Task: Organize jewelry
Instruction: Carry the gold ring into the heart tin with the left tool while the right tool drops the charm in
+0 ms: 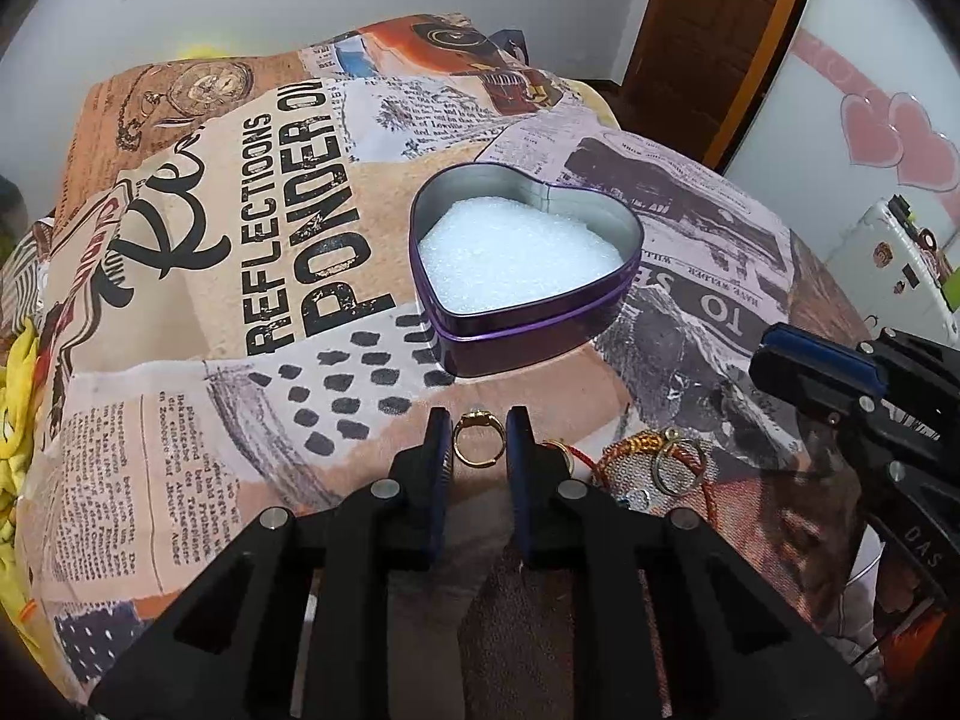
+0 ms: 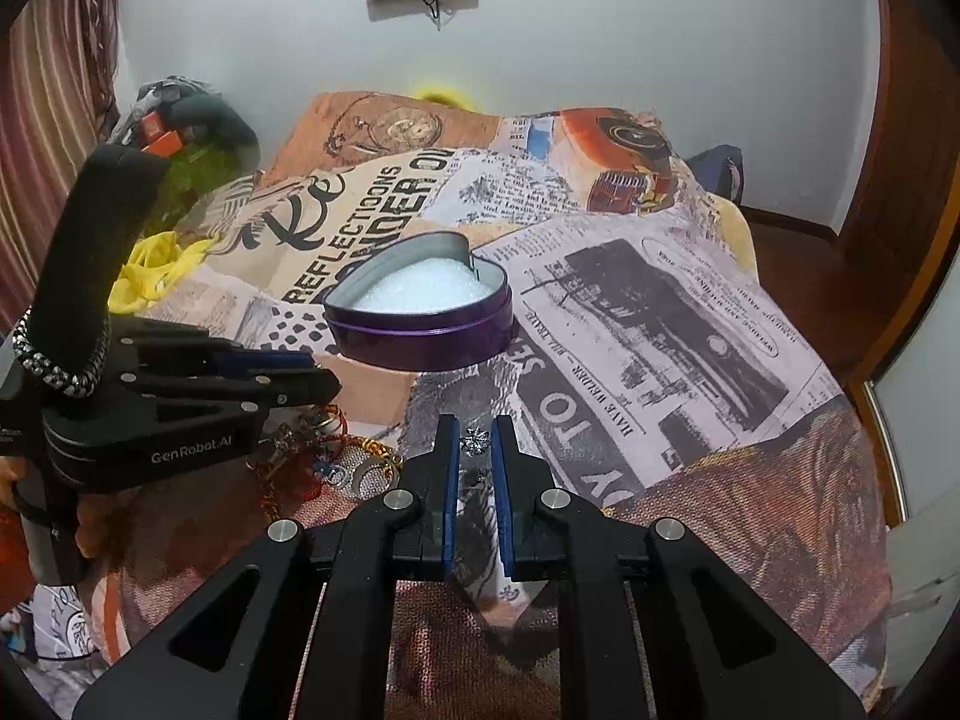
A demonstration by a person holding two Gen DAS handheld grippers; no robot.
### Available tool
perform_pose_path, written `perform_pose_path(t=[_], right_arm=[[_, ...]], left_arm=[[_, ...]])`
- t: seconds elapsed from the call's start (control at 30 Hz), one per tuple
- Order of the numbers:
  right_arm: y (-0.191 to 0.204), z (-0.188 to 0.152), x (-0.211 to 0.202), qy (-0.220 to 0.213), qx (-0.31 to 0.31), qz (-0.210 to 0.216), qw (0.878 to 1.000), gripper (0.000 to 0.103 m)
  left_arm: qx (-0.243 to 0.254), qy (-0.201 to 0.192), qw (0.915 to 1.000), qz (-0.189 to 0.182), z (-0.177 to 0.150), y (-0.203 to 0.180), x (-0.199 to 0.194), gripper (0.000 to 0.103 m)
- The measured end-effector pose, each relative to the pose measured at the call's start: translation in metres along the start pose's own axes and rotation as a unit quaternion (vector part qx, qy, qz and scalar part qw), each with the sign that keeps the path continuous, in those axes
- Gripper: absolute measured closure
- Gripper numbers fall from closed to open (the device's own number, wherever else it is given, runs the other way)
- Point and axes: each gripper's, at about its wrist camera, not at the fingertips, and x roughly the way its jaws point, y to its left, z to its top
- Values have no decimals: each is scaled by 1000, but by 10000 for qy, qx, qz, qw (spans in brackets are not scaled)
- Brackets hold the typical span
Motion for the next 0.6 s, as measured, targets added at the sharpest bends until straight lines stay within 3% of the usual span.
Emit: perform_pose_path(t=[0.6], right_arm=[[8,36,-31,-590,-121,-152,9981,93]], left_arm=[[33,-973,9952,-35,27,-3,-75,86]])
